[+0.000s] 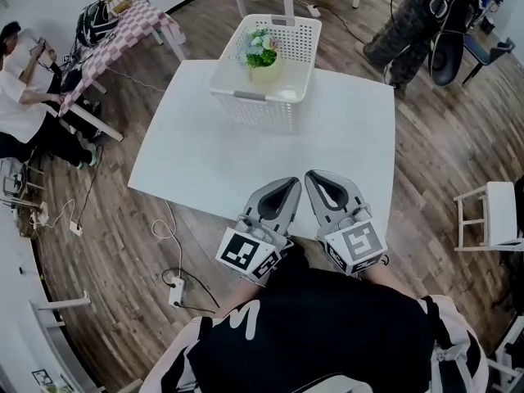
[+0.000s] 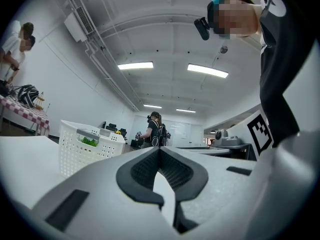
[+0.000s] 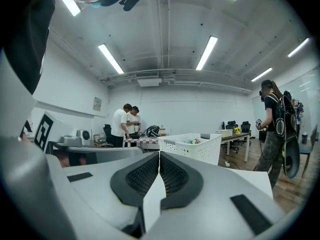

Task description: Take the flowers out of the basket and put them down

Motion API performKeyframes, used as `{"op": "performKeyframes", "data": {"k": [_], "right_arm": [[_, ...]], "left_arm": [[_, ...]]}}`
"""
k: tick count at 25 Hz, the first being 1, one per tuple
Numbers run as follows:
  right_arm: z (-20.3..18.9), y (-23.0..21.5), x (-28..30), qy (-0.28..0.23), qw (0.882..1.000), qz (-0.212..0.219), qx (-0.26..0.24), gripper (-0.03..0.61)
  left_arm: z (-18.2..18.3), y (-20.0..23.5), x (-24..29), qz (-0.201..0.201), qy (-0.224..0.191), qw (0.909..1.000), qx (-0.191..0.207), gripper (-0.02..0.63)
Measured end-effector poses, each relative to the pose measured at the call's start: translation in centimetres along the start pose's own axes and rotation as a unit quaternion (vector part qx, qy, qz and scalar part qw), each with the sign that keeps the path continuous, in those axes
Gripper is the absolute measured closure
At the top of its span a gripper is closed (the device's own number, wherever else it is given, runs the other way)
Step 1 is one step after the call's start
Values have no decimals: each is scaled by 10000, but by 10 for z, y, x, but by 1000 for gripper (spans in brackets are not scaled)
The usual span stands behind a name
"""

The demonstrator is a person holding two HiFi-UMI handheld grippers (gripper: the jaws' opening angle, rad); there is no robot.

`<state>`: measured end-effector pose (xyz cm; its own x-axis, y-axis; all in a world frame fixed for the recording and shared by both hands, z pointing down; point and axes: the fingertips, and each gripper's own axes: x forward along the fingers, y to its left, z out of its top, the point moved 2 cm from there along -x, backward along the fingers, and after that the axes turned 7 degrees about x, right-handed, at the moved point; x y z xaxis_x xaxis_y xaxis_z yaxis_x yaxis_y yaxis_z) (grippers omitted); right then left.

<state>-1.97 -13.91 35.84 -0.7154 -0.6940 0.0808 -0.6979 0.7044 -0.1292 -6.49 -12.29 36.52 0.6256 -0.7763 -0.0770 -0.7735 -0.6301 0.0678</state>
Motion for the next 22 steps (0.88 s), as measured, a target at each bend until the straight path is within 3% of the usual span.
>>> {"op": "performKeyframes", "data": {"k": [11,22], "right_arm": [[9,-25,85,-2,9996,-254,87,560],[3,-39,128,36,9977,-630,234,560]], "left_arm": [[5,84,34,-244,42,9997,-11,609],[-5,130,54,-607,189,9979,-102,609]]}}
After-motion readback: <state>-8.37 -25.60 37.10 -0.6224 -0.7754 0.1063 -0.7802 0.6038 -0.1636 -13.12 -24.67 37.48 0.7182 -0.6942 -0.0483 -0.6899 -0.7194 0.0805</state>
